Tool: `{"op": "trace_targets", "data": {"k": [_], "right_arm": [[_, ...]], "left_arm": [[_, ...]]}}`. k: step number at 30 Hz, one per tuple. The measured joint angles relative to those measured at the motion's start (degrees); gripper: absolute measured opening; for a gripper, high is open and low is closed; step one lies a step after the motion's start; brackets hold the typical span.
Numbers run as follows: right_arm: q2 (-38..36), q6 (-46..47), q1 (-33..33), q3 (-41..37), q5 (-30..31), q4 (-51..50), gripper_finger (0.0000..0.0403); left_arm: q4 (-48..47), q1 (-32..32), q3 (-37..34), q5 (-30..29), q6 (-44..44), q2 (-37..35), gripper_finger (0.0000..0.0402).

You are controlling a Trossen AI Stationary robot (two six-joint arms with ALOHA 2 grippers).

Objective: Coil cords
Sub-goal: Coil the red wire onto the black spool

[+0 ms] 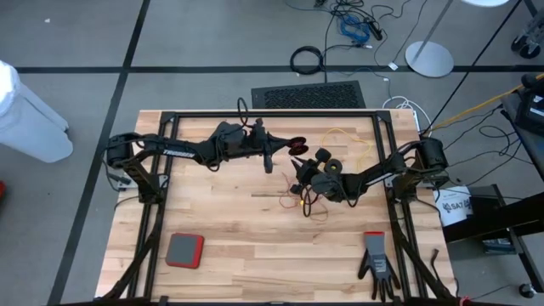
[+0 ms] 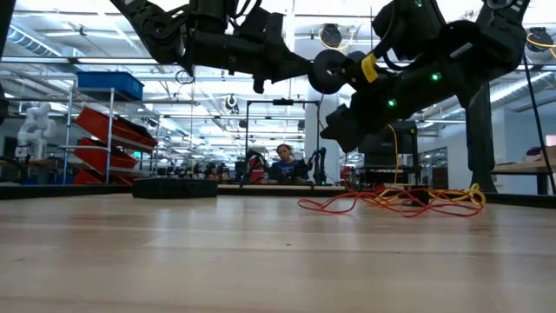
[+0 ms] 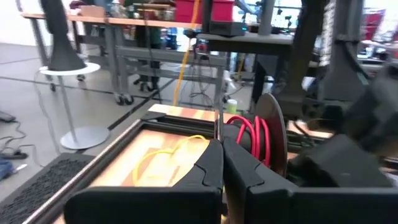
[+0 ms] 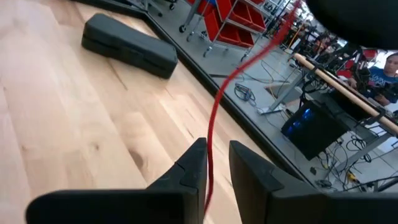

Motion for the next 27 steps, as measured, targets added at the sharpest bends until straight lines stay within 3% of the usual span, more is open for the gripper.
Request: {"op": "trace_targets", "data": {"k": [15, 27], "right_arm": [[0.0, 4.5, 0.5, -3.9, -2.8, -0.1, 0.0054], [0.0, 4.7, 4.7, -4.2, -2.9, -1.5, 0.0054]], "left_arm": [[-1.7, 0.0, 0.0, 4.0, 0.0, 0.0, 0.0000], [-4.9, 0.1, 0.0, 6.3, 1.6, 0.0, 0.0000]]}}
